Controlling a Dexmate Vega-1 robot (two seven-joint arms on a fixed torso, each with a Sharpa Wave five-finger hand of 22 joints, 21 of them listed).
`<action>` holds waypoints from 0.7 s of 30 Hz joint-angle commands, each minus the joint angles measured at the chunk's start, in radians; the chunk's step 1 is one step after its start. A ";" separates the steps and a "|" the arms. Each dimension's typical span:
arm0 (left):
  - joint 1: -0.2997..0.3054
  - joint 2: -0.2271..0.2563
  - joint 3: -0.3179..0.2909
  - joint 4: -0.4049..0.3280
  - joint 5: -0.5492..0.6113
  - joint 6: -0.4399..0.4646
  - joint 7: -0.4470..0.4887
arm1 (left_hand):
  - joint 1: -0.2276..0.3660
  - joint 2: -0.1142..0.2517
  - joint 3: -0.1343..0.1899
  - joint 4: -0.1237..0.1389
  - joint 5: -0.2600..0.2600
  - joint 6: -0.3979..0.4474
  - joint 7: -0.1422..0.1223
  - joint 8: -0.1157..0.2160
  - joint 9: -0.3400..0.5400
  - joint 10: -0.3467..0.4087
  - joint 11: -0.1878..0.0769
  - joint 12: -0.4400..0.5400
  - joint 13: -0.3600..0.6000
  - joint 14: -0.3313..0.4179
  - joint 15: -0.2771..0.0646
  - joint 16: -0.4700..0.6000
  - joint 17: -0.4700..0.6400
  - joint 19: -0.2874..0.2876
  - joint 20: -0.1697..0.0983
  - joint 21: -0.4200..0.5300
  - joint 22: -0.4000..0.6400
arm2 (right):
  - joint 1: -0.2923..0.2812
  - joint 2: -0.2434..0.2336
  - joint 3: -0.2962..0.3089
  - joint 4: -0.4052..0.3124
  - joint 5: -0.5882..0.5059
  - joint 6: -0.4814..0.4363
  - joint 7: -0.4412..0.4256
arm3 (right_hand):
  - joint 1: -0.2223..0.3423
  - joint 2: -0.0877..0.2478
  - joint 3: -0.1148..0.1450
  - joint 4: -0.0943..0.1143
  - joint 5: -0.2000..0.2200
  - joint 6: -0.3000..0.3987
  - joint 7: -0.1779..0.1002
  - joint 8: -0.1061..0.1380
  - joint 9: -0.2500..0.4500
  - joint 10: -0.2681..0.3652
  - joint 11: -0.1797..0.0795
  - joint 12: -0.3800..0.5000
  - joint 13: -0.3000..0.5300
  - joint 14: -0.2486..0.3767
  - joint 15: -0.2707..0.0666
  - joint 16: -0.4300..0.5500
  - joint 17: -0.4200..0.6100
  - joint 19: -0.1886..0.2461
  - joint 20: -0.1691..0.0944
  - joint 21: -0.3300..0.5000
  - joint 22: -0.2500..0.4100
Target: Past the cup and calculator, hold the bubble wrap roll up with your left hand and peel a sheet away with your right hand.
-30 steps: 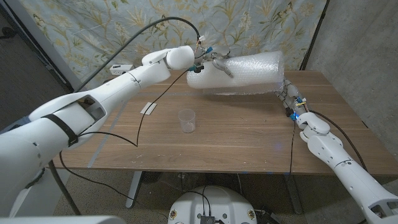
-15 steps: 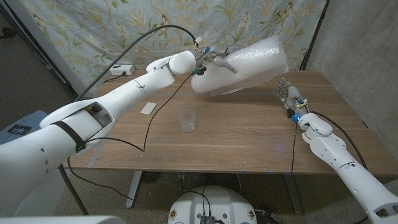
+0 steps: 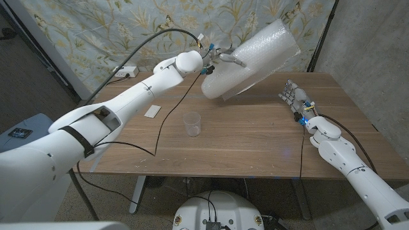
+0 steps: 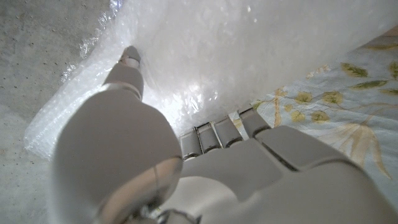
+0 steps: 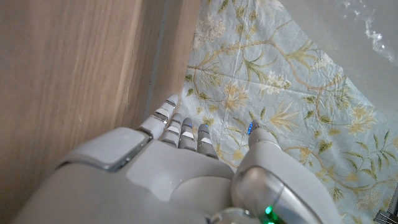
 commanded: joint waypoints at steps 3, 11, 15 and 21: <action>0.056 -0.041 -0.075 0.023 -0.181 0.012 0.024 | 0.081 0.089 0.000 0.006 0.009 0.080 0.019 0.083 0.092 0.053 -0.038 0.008 0.119 0.016 0.000 0.009 0.009 0.001 0.007 0.003 0.001 | -0.005 -0.009 -0.004 -0.019 -0.009 -0.010 0.001 | -0.006 -0.001 0.005 -0.004 -0.003 0.005 0.004 0.006 0.001 -0.002 0.002 0.004 0.002 -0.002 0.001 0.006 0.003 0.000 0.000 0.003 0.003; 0.094 -0.077 -0.132 0.077 -0.324 0.002 -0.012 | 0.089 0.090 0.005 0.003 0.018 0.081 0.021 0.089 0.099 0.053 -0.029 0.005 0.125 0.019 0.003 0.005 0.005 0.000 0.009 0.005 0.001 | -0.012 -0.015 -0.005 -0.032 -0.012 -0.017 -0.001 | -0.006 -0.001 0.006 -0.004 -0.003 0.005 0.004 0.006 0.001 -0.002 0.002 0.004 0.001 -0.002 0.001 0.006 0.003 0.000 0.000 0.003 0.003; 0.126 -0.100 -0.170 0.100 -0.404 0.005 -0.020 | 0.088 0.090 0.003 0.004 0.022 0.081 0.024 0.090 0.100 0.059 -0.033 0.006 0.128 0.021 0.002 0.007 0.007 0.002 0.008 0.007 0.001 | -0.016 -0.018 -0.005 -0.039 -0.013 -0.021 0.000 | -0.006 -0.001 0.006 -0.005 -0.003 0.005 0.003 0.006 0.001 -0.002 0.002 0.005 0.001 -0.002 0.001 0.006 0.003 0.000 0.000 0.003 0.003; 0.143 -0.113 -0.179 0.108 -0.439 0.010 -0.015 | 0.089 0.091 0.004 0.005 0.026 0.082 0.027 0.091 0.100 0.060 -0.028 0.004 0.132 0.023 0.004 0.008 0.006 0.003 0.009 0.008 0.001 | -0.018 -0.021 -0.005 -0.042 -0.013 -0.023 0.005 | -0.006 -0.001 0.007 -0.006 -0.003 0.010 0.009 0.008 0.001 -0.002 0.002 0.005 0.001 -0.002 0.001 0.006 0.003 0.000 0.000 0.003 0.003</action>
